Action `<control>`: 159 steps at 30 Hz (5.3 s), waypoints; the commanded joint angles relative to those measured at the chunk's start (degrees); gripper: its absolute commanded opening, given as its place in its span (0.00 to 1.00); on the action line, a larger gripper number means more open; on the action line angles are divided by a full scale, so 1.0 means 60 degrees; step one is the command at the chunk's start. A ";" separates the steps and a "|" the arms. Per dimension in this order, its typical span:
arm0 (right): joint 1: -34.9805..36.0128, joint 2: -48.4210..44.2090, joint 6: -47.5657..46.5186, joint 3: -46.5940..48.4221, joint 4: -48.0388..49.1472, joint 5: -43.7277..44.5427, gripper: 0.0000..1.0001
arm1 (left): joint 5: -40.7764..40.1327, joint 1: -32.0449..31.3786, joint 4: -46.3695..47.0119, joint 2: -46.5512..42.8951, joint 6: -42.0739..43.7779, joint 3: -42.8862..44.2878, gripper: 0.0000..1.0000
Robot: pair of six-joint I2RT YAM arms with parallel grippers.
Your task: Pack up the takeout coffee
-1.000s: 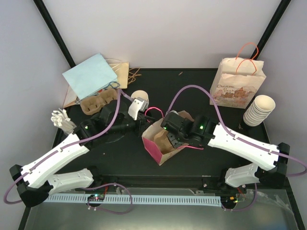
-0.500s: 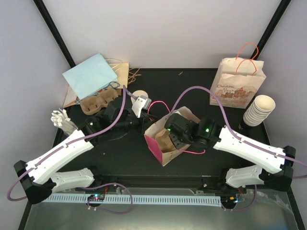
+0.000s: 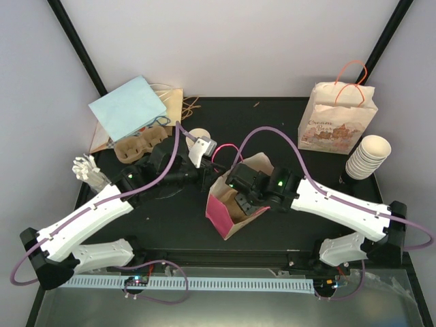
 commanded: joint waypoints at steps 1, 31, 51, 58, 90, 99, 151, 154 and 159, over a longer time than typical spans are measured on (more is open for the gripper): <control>0.0056 0.0109 -0.0364 0.0077 -0.0197 -0.0253 0.28 | 0.0340 0.0049 0.0327 0.0054 0.0181 0.0402 0.01; 0.0021 0.1144 -0.0609 0.0284 -0.0812 -0.0875 0.29 | -0.0010 0.0049 0.0221 -0.0154 0.0474 0.0330 0.02; -0.0350 0.1312 -0.0761 -0.0070 -0.0402 -0.1426 0.30 | 0.0050 0.0045 0.0217 -0.0222 0.0637 0.0155 0.02; -0.0377 0.1454 -0.0706 -0.0130 -0.0387 -0.1541 0.30 | -0.0001 0.0047 0.0188 -0.0276 0.0667 0.0102 0.02; -0.0360 0.1804 -0.0260 -0.1431 0.0929 -0.1297 0.29 | -0.0169 0.0060 0.0175 -0.0605 0.0734 -0.0315 0.01; -0.0326 0.2054 -0.0152 -0.2094 0.1661 -0.1410 0.29 | -0.0191 0.0042 0.0157 -0.0603 0.0723 -0.0301 0.02; 0.0305 0.1437 0.0669 -0.2784 0.2542 -0.0229 0.99 | 0.0217 0.0047 0.0246 -0.0796 0.1267 -0.0535 0.01; 0.0319 0.1233 0.0622 -0.2375 0.2074 -0.0157 1.00 | 0.0232 0.0050 0.0246 -0.0766 0.1303 -0.0524 0.01; 0.0312 0.0835 0.0519 -0.1654 0.1312 -0.0028 1.00 | 0.0220 0.0049 0.0190 -0.0687 0.1382 -0.0481 0.02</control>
